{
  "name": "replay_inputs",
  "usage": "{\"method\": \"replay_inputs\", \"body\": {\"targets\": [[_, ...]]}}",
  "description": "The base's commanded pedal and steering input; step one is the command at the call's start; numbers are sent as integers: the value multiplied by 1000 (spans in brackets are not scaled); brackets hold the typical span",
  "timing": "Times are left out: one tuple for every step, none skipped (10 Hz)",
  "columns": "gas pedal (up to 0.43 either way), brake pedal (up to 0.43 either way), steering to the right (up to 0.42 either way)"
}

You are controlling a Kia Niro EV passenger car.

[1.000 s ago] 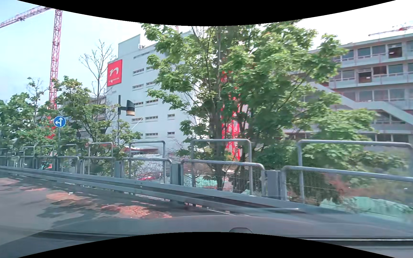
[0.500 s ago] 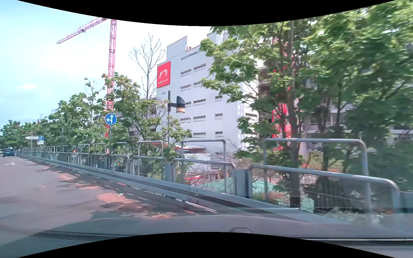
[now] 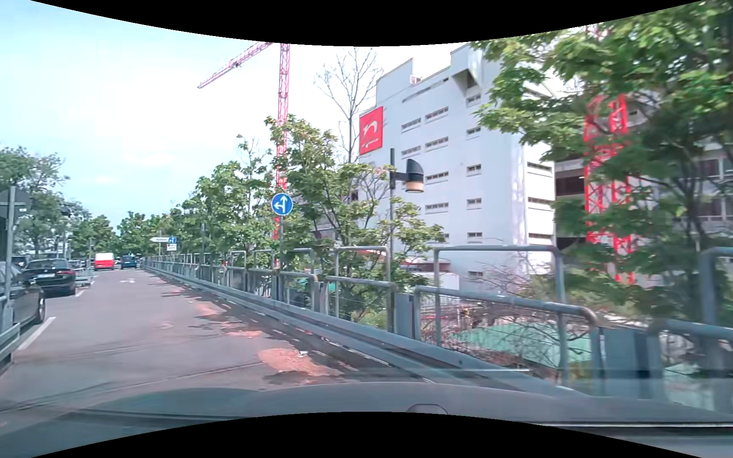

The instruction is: Follow the waypoints while adhering to traffic rules and regulations

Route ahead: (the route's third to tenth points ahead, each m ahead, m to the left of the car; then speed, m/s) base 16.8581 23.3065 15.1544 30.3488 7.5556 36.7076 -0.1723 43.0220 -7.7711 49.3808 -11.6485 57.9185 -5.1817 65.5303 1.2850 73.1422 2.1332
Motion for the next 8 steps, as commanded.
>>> {"method": "replay_inputs", "body": {"targets": [[0, 0, -772], [0, 0, -759], [0, 0, -746], [0, 0, -728], [0, 0, -707], [0, 0, -686], [0, 0, -650], [0, 0, -605]]}}
